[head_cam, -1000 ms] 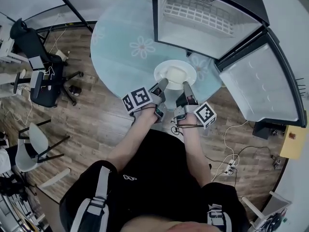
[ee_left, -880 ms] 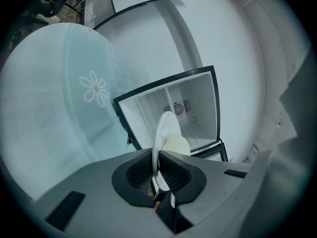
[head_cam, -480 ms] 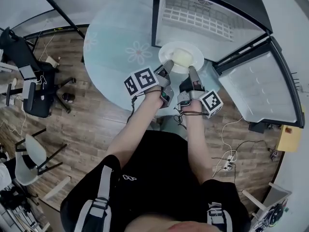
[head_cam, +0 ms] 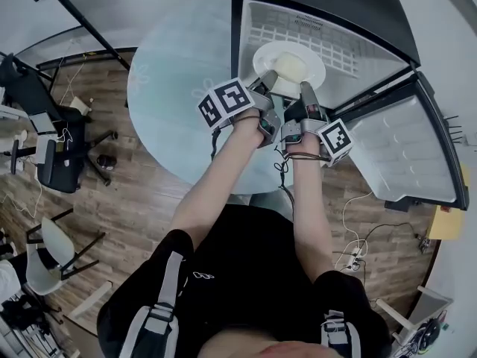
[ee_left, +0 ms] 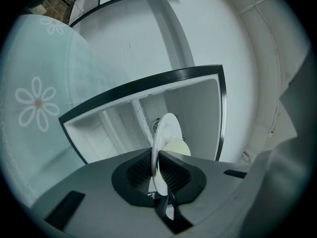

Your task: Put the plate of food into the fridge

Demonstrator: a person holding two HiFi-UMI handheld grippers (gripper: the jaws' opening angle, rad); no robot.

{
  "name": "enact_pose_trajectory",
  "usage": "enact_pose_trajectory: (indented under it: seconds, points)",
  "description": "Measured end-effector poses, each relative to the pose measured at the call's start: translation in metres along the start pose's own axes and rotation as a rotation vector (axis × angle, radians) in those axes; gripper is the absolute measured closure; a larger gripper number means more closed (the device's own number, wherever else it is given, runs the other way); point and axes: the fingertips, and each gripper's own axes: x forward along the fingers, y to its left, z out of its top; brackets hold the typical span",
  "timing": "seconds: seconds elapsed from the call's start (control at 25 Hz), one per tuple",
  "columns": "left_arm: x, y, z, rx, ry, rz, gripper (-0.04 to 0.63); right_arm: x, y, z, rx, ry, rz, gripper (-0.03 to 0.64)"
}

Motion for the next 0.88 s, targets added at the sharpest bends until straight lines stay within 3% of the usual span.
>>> enact_pose_trajectory:
  seconds: [0.44,0.72,0.88]
  points:
    - [0.069,-0.004,0.022,-0.006,0.031,0.013,0.565,0.05,-0.007,0.043,-0.029,-0.068,-0.044,0.594]
    - [0.101,0.001,0.026,0.026,0.073,0.049,0.565,0.068,-0.02,0.061,-0.032,-0.102,-0.097,0.586]
    - [0.111,-0.005,0.036,0.058,0.056,0.032,0.548,0.081,-0.021,0.067,-0.048,-0.099,-0.12,0.554]
